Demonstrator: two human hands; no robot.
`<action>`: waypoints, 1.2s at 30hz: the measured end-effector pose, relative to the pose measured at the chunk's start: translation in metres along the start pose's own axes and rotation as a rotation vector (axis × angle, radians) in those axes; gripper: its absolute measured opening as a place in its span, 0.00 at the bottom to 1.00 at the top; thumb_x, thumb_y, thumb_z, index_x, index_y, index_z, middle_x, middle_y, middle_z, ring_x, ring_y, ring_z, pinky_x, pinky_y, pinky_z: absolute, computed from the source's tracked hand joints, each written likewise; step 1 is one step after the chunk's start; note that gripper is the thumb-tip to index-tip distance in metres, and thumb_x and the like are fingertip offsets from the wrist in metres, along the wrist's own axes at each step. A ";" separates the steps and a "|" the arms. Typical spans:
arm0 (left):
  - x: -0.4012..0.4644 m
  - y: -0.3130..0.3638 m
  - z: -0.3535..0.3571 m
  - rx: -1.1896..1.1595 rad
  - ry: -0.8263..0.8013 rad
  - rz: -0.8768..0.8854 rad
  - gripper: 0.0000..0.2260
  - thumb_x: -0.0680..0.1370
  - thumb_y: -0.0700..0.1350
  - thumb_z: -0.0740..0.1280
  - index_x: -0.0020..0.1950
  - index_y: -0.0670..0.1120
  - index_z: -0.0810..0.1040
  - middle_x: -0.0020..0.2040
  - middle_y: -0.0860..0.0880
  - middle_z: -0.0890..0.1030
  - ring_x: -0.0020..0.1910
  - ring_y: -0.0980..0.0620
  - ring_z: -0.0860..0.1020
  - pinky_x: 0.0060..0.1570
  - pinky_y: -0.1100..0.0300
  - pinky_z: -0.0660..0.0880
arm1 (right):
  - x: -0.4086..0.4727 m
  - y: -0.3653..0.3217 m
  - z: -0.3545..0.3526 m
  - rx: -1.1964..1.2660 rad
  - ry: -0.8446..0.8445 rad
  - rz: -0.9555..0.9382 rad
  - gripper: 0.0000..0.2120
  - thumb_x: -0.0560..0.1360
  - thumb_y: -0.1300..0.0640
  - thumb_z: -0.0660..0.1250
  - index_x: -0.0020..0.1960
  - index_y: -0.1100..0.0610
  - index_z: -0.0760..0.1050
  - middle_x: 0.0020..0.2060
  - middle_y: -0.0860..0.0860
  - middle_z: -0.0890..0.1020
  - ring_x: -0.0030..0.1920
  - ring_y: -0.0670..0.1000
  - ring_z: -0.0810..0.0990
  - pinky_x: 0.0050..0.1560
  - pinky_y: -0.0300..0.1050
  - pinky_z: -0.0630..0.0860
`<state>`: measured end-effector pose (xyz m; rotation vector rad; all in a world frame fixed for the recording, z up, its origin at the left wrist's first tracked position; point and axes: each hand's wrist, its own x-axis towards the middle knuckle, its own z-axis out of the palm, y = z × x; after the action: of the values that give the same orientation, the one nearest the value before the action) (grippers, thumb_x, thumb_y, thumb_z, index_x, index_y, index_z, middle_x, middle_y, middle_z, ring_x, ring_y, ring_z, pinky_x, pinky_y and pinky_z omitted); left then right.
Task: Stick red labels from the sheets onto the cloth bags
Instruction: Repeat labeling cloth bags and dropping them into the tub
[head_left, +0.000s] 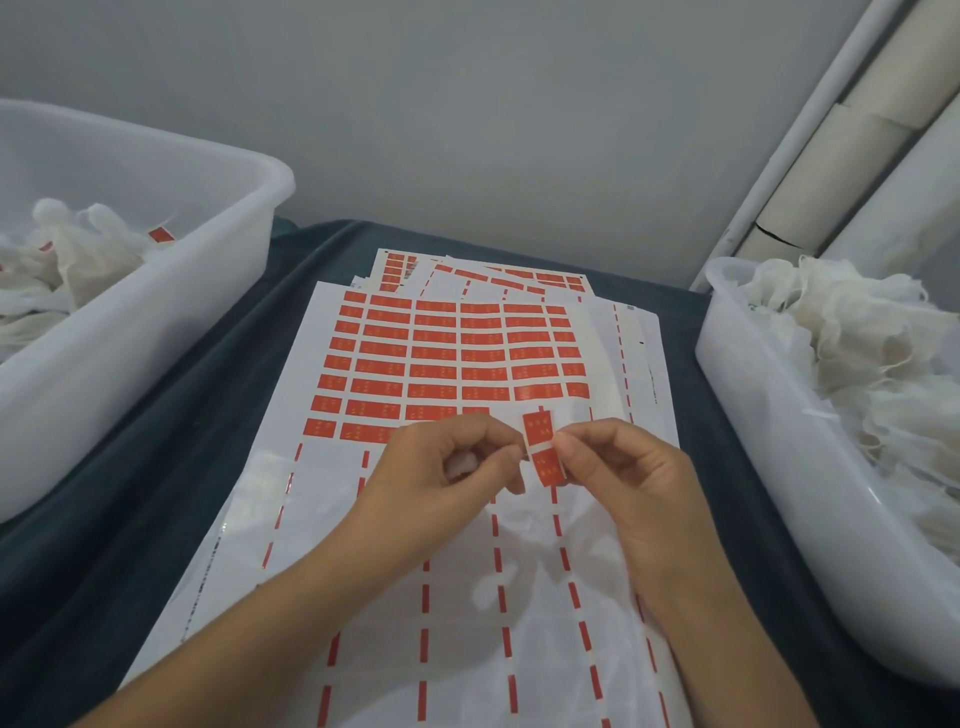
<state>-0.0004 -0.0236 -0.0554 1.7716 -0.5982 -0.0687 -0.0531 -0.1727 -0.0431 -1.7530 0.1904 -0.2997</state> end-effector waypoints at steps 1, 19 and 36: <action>0.000 0.001 0.000 -0.023 -0.001 -0.011 0.11 0.75 0.45 0.67 0.34 0.58 0.77 0.34 0.65 0.79 0.41 0.69 0.76 0.38 0.83 0.66 | 0.000 0.000 0.000 -0.004 0.003 -0.011 0.09 0.64 0.49 0.67 0.43 0.49 0.78 0.39 0.37 0.83 0.43 0.38 0.82 0.37 0.25 0.73; 0.004 0.001 -0.004 -0.264 0.023 -0.233 0.05 0.63 0.55 0.67 0.32 0.56 0.81 0.32 0.56 0.80 0.39 0.63 0.78 0.44 0.67 0.69 | 0.003 -0.004 -0.006 0.064 0.155 -0.050 0.16 0.66 0.45 0.67 0.53 0.42 0.77 0.46 0.34 0.82 0.46 0.37 0.81 0.37 0.25 0.74; 0.004 0.005 -0.002 -0.095 -0.018 -0.089 0.02 0.66 0.54 0.66 0.35 0.60 0.79 0.32 0.63 0.80 0.38 0.64 0.78 0.35 0.78 0.71 | 0.002 -0.004 -0.002 -0.074 -0.038 0.016 0.11 0.62 0.46 0.67 0.40 0.49 0.79 0.37 0.38 0.83 0.41 0.38 0.80 0.35 0.23 0.72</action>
<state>0.0015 -0.0243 -0.0492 1.7068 -0.5206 -0.1723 -0.0522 -0.1740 -0.0390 -1.8284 0.1904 -0.2504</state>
